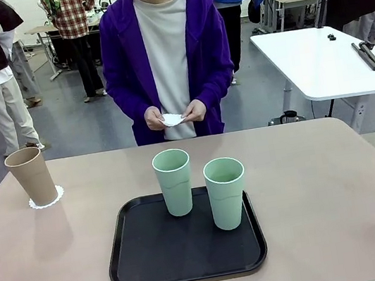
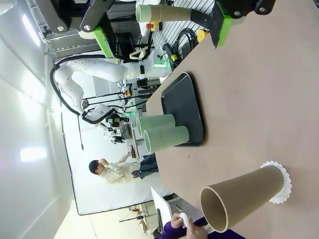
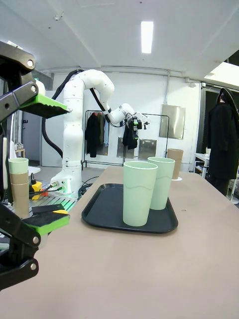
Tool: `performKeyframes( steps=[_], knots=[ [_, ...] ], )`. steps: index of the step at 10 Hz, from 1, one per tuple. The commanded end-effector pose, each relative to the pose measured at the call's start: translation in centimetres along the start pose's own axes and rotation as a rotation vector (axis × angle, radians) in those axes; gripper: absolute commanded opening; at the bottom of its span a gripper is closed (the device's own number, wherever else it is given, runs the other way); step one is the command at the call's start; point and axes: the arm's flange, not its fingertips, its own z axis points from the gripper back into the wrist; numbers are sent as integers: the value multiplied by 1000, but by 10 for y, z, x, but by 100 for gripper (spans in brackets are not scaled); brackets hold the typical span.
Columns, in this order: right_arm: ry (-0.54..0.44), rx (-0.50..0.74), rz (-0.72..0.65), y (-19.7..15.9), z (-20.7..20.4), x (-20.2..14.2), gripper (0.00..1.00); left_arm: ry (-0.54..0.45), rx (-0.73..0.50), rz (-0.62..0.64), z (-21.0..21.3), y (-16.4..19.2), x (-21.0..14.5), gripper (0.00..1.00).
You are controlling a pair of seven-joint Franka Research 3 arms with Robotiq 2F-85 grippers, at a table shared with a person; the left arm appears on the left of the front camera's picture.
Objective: Place coasters on the table and set cups on them.
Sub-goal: Take one Reusable plastic cup from the Flat Tray and place it on a coaster set by the human.
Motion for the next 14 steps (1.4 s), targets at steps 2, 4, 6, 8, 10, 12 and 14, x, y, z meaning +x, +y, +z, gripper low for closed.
performKeyframes(
  steps=[2, 4, 6, 8, 10, 12, 14],
  knots=[
    [-1, 11, 0, 1, 0, 0, 100, -2, -7, 1, -1, 0, -4, 100],
    [-1, 11, 0, 1, 0, 0, 100, -2, -7, 1, -1, 0, -4, 100],
    [-1, 11, 0, 1, 0, 0, 100, -2, -7, 1, -1, 0, -4, 100],
    [-1, 11, 0, 1, 0, 0, 100, -2, -7, 1, -1, 0, -4, 100],
    [-1, 11, 0, 1, 0, 0, 100, -2, -7, 1, -1, 0, -4, 100],
    [-1, 11, 0, 1, 0, 0, 100, -2, -7, 1, -1, 0, -4, 100],
    [-1, 11, 0, 1, 0, 0, 100, -2, -7, 1, -1, 0, -4, 100]
  ],
)
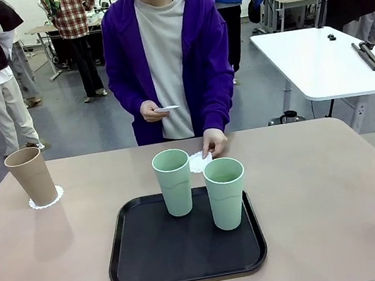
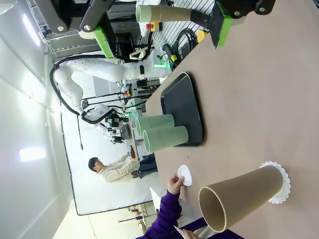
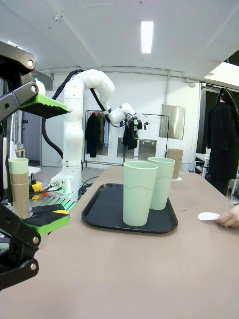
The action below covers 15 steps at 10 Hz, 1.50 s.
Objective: Place coasters on the table and set cups on them.
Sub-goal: Take one Reusable plastic cup from the Flat Tray and place it on a coaster set by the human.
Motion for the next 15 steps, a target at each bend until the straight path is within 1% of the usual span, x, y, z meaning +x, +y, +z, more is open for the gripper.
performKeyframes(
  steps=[1, 15],
  knots=[
    [-1, 11, 0, 1, 0, 0, 100, -3, -6, -2, 0, -1, -3, 100],
    [-1, 11, 0, 1, 0, 0, 100, -3, -6, -2, 0, -1, -3, 100]
  ],
)
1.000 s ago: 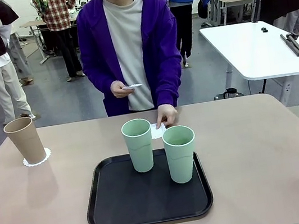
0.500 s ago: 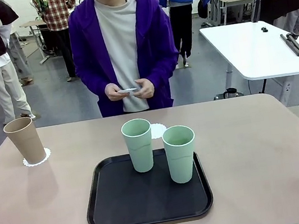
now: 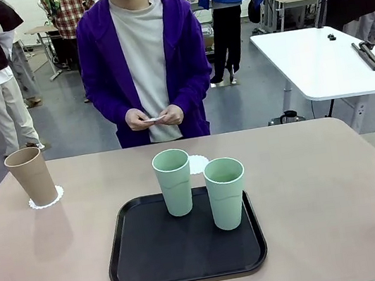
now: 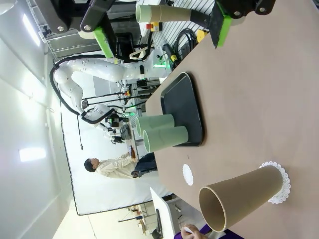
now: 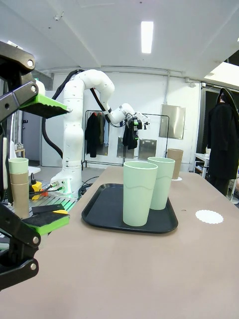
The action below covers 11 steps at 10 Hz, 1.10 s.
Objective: Place coasters on the table and set cups on them.
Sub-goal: Take one Reusable plastic cup from the Flat Tray and place it on a coaster set by the human.
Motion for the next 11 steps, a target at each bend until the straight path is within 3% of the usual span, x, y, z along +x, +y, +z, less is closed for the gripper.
performKeyframes(
  steps=[1, 11],
  knots=[
    [-1, 11, 0, 1, 0, 0, 100, -3, -6, -2, 0, -1, -3, 100],
    [-1, 11, 0, 1, 0, 0, 100, -3, -6, -2, 0, -1, -3, 100]
  ],
)
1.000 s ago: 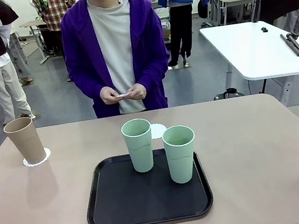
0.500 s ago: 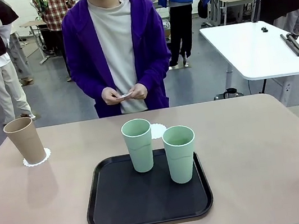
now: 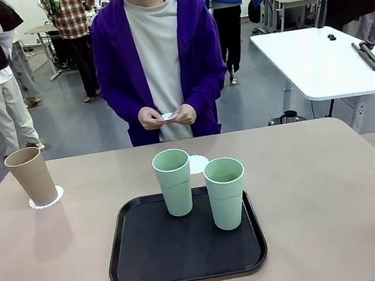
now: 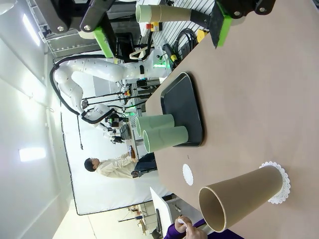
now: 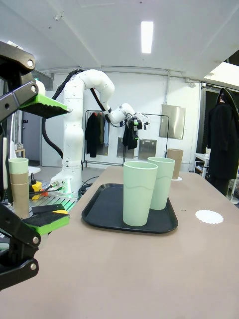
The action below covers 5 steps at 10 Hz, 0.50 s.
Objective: Place coasters on the table and set cups on them.
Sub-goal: Take one Reusable plastic cup from the Flat Tray and place it on a coaster set by the human.
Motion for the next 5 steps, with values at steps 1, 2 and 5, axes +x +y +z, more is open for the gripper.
performKeyframes(
  steps=[1, 2, 5],
  knots=[
    [-1, 11, 0, 1, 0, 0, 100, -2, -6, -3, 0, -1, -3, 100],
    [-1, 11, 0, 1, 0, 0, 100, 0, 0, 0, 0, 0, 0, 100],
    [-1, 11, 0, 1, 0, 0, 100, 69, 175, -242, -28, -79, 21, 100]
  ],
)
